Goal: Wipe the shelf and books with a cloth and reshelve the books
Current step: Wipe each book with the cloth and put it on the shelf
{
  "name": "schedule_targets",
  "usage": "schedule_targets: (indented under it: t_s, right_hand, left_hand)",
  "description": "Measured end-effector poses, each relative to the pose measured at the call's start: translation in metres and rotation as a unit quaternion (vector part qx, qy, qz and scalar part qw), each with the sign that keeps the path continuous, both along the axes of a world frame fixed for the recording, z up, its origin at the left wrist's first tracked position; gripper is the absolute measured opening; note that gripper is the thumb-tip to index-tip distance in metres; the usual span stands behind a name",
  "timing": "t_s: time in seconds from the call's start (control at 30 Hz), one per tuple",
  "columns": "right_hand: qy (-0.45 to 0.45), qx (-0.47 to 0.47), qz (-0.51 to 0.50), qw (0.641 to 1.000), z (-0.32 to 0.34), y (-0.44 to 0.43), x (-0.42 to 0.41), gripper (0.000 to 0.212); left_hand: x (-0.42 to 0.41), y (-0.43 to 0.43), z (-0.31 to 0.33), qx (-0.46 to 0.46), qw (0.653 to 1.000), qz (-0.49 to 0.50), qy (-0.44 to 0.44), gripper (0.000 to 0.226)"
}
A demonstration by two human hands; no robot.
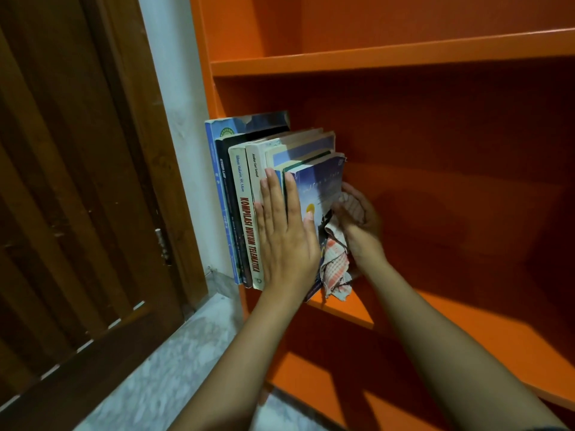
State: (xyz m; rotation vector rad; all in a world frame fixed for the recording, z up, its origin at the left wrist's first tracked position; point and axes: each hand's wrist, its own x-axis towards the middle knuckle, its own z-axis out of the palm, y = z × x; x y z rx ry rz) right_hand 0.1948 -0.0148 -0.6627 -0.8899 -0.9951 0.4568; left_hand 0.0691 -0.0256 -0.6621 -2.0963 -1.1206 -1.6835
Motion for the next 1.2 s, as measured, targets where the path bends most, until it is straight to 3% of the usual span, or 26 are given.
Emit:
schedule_targets:
  t_s: [0.4, 0.6, 0.77, 0.9, 1.2]
  right_hand:
    - [-0.02, -0.041, -0.015, 0.999, 0.001, 0.003, 0.003, 0.032]
    - [0.009, -0.084, -0.046, 0.995, -0.008, -0.013, 0.01, 0.034]
    - [-0.055, -0.111, -0.108, 0.986, -0.012, -0.038, 0.014, 0.036]
    - [-0.048, -0.102, -0.112, 0.987, -0.003, -0.058, 0.016, 0.041]
    - [-0.09, -0.101, -0.163, 0.977, 0.018, -0.095, 0.017, 0.032]
  left_hand:
    - [0.015, 0.011, -0.006, 0.042, 0.998, 0.031, -0.028, 0.072]
    - [0.007, 0.004, -0.004, 0.016, 1.0, 0.011, -0.002, 0.076]
    - [0.002, -0.005, 0.001, -0.018, 1.0, 0.006, 0.011, 0.078]
    - [-0.002, -0.014, 0.006, -0.043, 0.999, -0.006, 0.017, 0.076]
    - [-0.011, -0.03, 0.016, -0.1, 0.993, -0.027, 0.048, 0.076]
